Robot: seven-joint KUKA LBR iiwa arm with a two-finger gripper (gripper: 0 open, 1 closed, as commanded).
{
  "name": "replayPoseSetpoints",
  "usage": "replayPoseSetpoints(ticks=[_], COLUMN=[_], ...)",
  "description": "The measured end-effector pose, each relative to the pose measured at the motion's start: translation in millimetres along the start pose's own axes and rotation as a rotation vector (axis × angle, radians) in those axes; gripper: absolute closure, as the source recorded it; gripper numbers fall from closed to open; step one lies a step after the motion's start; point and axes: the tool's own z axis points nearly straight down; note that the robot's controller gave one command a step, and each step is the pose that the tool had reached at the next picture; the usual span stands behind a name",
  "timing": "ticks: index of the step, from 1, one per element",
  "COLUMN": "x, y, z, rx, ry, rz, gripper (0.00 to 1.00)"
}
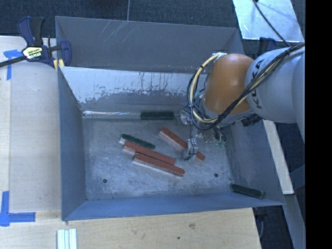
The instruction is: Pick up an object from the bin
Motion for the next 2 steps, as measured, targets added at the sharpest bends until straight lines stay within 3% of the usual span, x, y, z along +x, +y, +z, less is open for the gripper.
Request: replayPoseSetpoints(ticks=[1,2], x=[-0.9,-4.1], y=[-0.6,-1.0], z=[-1.1,-4.2], rx=[0.0,0.001], ry=[-0.003,-0.015], rz=[0.001,0.002], gripper=[0.0,1.0])
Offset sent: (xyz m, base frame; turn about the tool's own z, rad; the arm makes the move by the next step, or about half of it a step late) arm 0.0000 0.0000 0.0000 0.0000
